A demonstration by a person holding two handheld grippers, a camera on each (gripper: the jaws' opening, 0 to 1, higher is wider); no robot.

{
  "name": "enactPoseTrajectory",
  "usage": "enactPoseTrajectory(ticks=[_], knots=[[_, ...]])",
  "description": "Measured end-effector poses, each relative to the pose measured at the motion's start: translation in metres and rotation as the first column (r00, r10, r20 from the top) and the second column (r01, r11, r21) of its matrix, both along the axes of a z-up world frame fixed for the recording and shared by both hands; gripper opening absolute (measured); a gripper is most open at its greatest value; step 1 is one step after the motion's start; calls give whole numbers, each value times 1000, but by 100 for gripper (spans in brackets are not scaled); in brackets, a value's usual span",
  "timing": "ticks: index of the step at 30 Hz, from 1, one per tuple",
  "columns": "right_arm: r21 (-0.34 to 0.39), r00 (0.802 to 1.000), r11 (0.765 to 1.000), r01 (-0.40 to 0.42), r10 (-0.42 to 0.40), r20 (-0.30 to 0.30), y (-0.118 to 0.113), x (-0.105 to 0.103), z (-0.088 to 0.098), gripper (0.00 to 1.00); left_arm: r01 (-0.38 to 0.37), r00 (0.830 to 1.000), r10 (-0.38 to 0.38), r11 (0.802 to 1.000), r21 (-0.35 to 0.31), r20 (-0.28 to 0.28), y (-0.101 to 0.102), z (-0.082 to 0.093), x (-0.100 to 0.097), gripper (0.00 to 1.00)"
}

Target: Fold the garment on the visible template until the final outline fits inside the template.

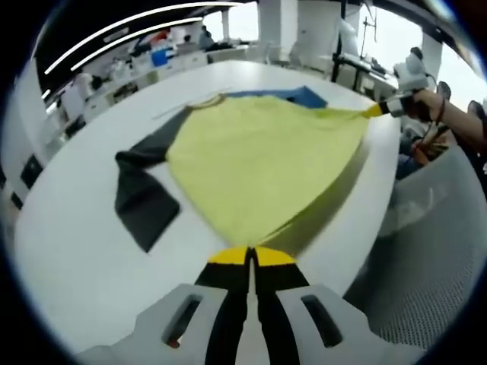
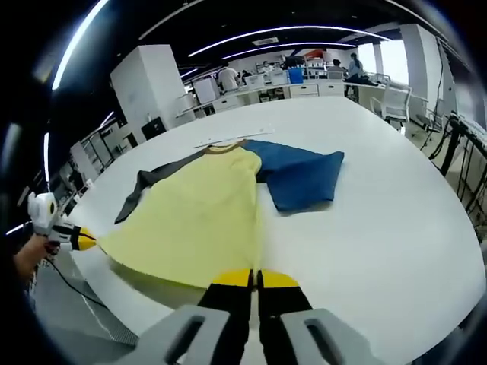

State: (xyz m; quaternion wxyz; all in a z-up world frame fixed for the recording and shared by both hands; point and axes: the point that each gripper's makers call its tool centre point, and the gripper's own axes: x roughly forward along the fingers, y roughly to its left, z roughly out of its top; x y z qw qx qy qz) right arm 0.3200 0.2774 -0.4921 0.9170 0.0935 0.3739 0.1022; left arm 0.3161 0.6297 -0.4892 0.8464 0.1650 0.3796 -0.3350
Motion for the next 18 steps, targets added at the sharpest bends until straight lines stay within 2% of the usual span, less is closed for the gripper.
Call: enactPoseTrajectory(ticks=[6,9,18], knots=[[-20,999,1000,-15,14,-38,1,-11,-18,0,1,998,0,1000,18,-56,0,-14,-12,0],[-16,999,1000,-20,19,-47,3,-14,-21,0,-26,996,28,999,24,-83,3,-19,-14,0],[-16,998,1000,-11,10,-67,1,-21,-29,0,-47,992,50,999,25,-120,2,-27,-22,0]])
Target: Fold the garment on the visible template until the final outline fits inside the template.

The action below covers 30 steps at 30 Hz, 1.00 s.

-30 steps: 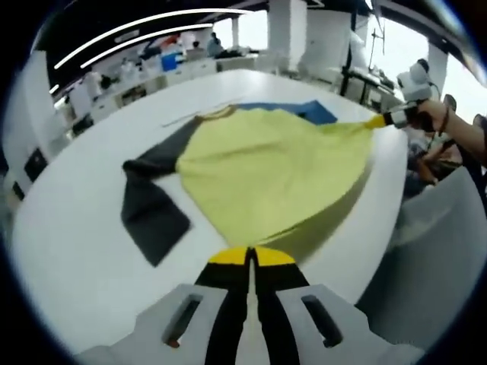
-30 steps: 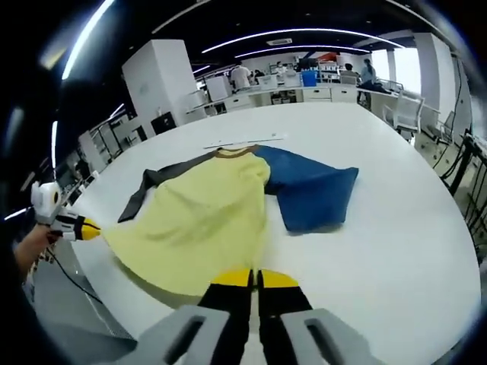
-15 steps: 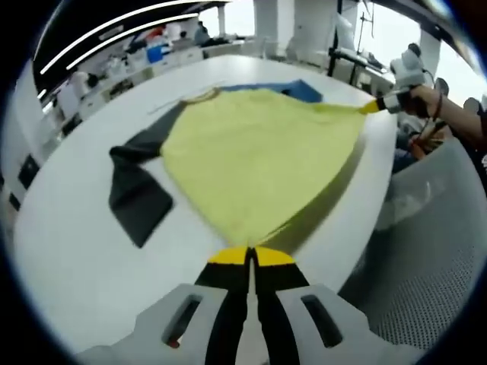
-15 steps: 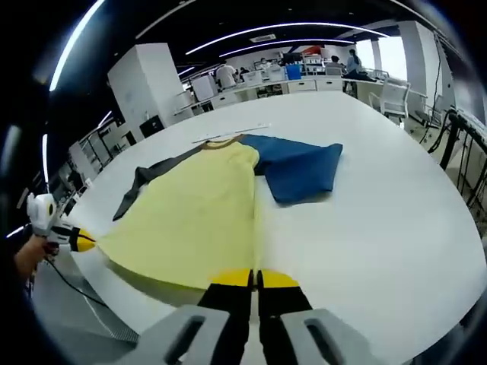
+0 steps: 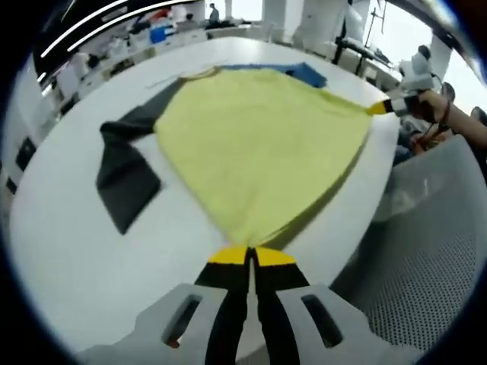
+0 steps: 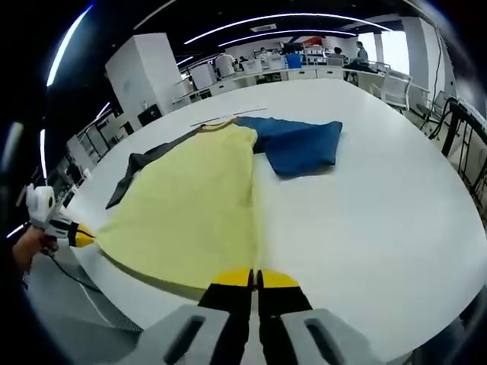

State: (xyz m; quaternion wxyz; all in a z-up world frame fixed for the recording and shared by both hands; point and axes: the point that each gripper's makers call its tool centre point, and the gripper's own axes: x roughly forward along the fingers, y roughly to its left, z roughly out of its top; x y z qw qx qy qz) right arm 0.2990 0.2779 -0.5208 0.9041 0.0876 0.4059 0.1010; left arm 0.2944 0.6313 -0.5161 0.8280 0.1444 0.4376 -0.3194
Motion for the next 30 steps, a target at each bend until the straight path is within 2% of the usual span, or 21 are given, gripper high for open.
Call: enactPoseTrajectory(ticks=[7,11,15,19,30], knots=[[-7,1000,1000,-4,4,-7,0,-2,-5,0,8,1000,-8,1000,4,-10,2,-1,-11,0],[0,1000,1000,2,-2,-11,-1,-2,-8,0,-12,1000,11,1000,-17,-15,7,2,-14,5],[1,1000,1000,1,-1,-19,-1,-3,-11,0,-120,993,118,991,-63,-30,14,3,-6,6],[-1,1000,1000,1,-1,-21,-2,-3,-11,0,-181,983,178,978,-100,-38,13,3,3,8],[-1,1000,1000,2,-2,-26,-2,-3,-15,0,-258,965,252,961,-98,-71,9,-9,10,10]])
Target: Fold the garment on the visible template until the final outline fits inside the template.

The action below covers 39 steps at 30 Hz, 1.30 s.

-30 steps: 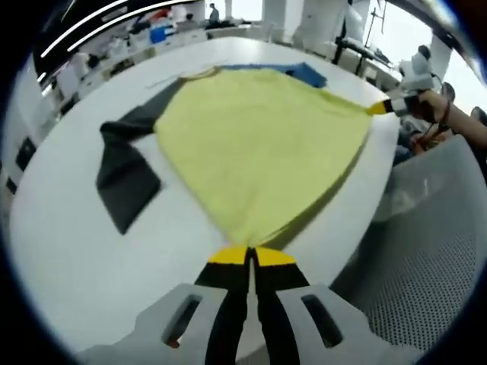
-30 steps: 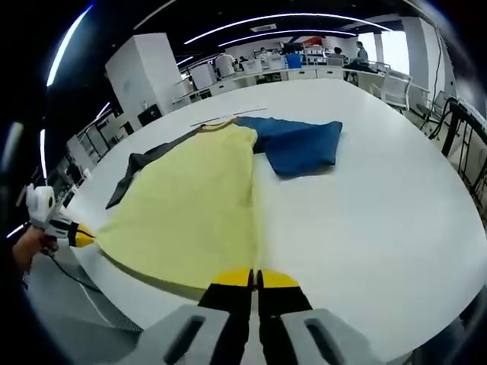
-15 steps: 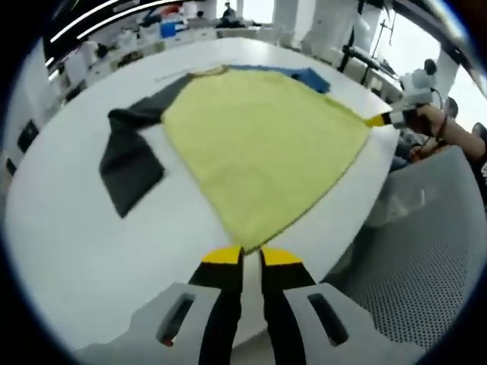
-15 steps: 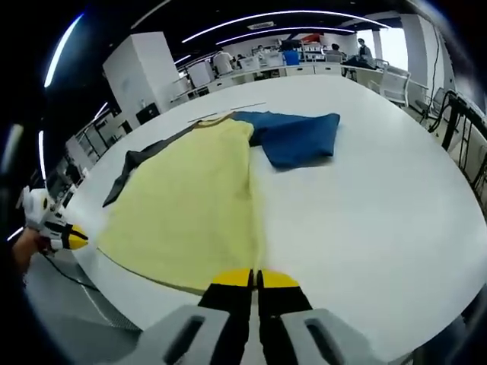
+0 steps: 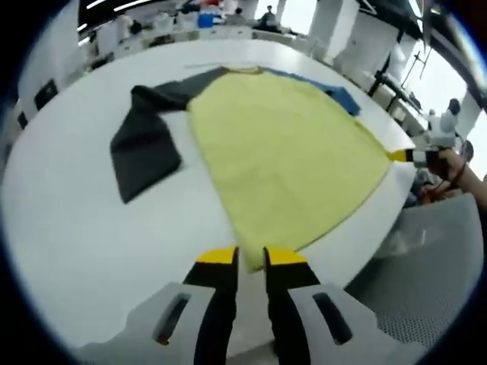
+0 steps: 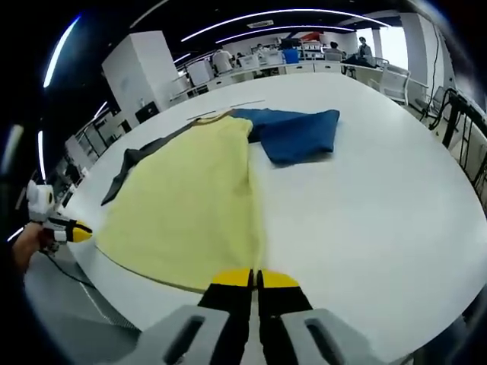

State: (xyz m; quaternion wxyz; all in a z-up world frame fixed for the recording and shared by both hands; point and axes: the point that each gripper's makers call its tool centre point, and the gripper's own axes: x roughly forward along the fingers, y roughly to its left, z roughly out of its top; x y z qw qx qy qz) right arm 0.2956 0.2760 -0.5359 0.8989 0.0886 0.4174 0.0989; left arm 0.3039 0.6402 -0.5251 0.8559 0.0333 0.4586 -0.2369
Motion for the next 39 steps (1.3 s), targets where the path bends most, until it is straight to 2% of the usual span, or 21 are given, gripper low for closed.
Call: enactPoseTrajectory(ticks=[6,16,18,21,29,39], knots=[[-5,1000,1000,-5,5,-4,0,0,-1,0,-57,997,57,998,8,-47,3,-10,-3,6],[-7,1000,1000,-8,8,-7,-1,1,-3,0,-110,992,108,993,-32,-69,2,-14,-2,3],[-9,1000,1000,-9,9,-7,-1,1,-4,0,-111,991,108,993,-28,-82,2,-17,-4,1],[-10,1000,1000,-10,10,-8,-1,1,-4,0,-76,995,75,997,-3,-66,2,-16,-5,1],[-19,1000,1000,-15,15,-11,-5,-1,-4,0,-55,994,54,998,-8,-93,1,-15,-15,0],[-14,999,999,-30,29,-23,-2,-5,-4,0,-44,995,45,999,16,-84,3,-14,-17,0]])
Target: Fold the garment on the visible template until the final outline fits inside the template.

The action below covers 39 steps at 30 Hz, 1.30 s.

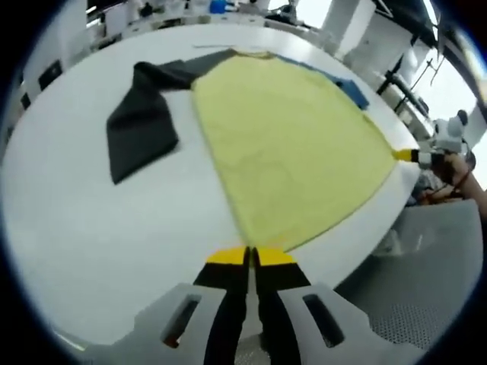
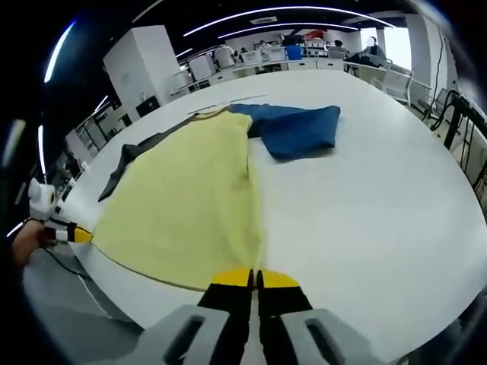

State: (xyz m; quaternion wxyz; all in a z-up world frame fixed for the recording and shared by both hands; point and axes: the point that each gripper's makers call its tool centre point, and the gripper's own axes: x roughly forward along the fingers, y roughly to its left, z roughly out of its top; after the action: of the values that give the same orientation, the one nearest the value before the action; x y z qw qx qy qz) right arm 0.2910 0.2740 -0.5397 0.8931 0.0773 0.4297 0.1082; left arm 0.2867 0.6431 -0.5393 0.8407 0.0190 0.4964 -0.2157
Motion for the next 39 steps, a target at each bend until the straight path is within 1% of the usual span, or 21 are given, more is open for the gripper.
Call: enactPoseTrajectory(ticks=[2,3,4,6,8,10,11,12,13,15,16,18,20,21,23,24,26,30,36,38,39], knots=[[4,1000,1000,-8,8,9,1,1,0,0,-7,1000,7,1000,4,-1,1,0,0,2],[23,1000,1000,8,-8,23,1,2,3,0,-6,1000,6,1000,2,4,0,0,0,4],[41,1000,999,15,-16,22,2,2,4,4,-3,1000,3,1000,-1,12,0,1,0,8],[37,999,999,22,-23,24,1,2,5,10,0,1000,0,1000,-7,17,-1,2,0,15],[36,999,999,22,-24,43,1,4,8,16,1,999,0,1000,-27,39,-3,6,1,22],[45,998,999,21,-23,50,1,5,11,22,5,998,-3,999,-38,65,-6,12,2,29],[42,998,999,22,-24,57,1,7,12,26,12,996,-8,999,-46,93,-7,15,6,32],[39,998,999,21,-23,64,1,8,14,29,17,995,-12,999,-48,101,-7,16,6,35],[38,997,999,19,-22,74,0,10,17,32,19,992,-12,998,-52,124,-8,21,8,38],[40,996,999,20,-23,86,0,14,21,38,36,984,-27,998,-44,178,-9,28,13,43],[39,996,999,19,-22,92,0,16,23,39,42,980,-34,998,-38,196,-9,31,15,46],[33,994,999,14,-18,107,-2,22,28,43,42,971,-33,999,-30,236,-8,38,19,50],[25,993,1000,12,-14,118,-7,31,33,44,33,968,-21,999,-43,251,-7,43,21,49],[22,993,1000,11,-14,120,-10,34,34,44,30,967,-17,998,-47,255,-7,45,22,51],[19,992,1000,5,-7,125,-15,41,37,45,36,963,-22,998,-49,268,-8,50,22,55],[20,991,1000,11,-13,131,-21,49,40,45,36,963,-23,998,-45,270,-7,51,22,58],[20,990,1000,16,-19,139,-28,58,43,45,57,956,-41,997,-46,292,-10,56,23,61],[9,987,999,31,-32,156,-44,81,50,46,69,952,-54,997,-42,301,-14,59,25,74],[8,983,999,47,-48,179,-60,112,57,47,87,947,-64,995,-59,315,-21,63,27,85],[10,982,998,56,-57,182,-65,120,57,46,98,941,-76,994,-50,329,-22,63,29,87],[13,980,998,64,-66,185,-66,125,58,46,96,937,-78,995,-35,340,-20,64,31,87]])
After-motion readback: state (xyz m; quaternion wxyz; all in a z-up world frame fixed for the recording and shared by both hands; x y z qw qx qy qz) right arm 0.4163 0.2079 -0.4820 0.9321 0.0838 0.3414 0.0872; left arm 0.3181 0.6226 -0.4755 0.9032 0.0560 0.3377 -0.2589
